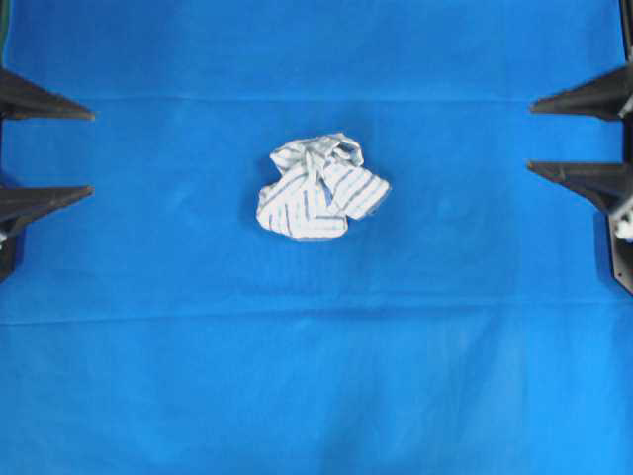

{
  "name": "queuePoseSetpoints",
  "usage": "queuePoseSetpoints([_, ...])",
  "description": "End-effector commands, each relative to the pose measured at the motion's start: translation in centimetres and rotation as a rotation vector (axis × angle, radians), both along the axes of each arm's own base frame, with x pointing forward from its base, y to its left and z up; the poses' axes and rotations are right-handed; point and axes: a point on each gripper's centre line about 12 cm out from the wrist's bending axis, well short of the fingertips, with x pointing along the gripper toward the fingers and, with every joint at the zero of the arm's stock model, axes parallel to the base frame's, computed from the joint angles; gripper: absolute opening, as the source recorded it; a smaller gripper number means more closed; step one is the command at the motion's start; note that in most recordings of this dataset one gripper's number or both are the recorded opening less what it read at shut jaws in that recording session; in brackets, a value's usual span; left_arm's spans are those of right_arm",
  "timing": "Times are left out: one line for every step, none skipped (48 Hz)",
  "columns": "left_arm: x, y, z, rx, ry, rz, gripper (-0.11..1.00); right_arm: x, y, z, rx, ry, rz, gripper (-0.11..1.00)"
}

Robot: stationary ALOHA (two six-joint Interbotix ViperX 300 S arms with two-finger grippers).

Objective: Hand over the towel.

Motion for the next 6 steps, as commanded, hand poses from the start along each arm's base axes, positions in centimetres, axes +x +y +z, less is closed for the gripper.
queuePoseSetpoints([-0.8, 0.1, -0.7, 0.001, -0.014, 0.011, 0.92, -1.0, 0.1, -1.1, 0.008, -0.023, 0.000, 0.69])
queuePoseSetpoints([-1.1, 0.1, -1.3, -0.003, -0.008, 0.011, 0.92, -1.2, 0.2, -1.6, 0.011, -0.020, 0.000, 0.69])
queuePoseSetpoints([-1.2, 0.1, -1.5, -0.004, -0.008, 0.011, 0.92, -1.4, 0.2, -2.1, 0.013, -0.022, 0.001, 0.69])
queuePoseSetpoints([-1.3, 0.1, -1.8, -0.003, -0.005, 0.011, 0.92, -1.5, 0.2, -2.5, 0.016, -0.024, 0.001, 0.69])
queuePoseSetpoints([-1.5, 0.1, -2.2, -0.003, 0.000, 0.011, 0.92, -1.7, 0.2, -3.0, 0.016, -0.022, 0.001, 0.69])
queuePoseSetpoints([-1.5, 0.1, -2.5, -0.003, 0.006, 0.011, 0.92, -1.8, 0.3, -3.4, 0.015, -0.020, 0.001, 0.69])
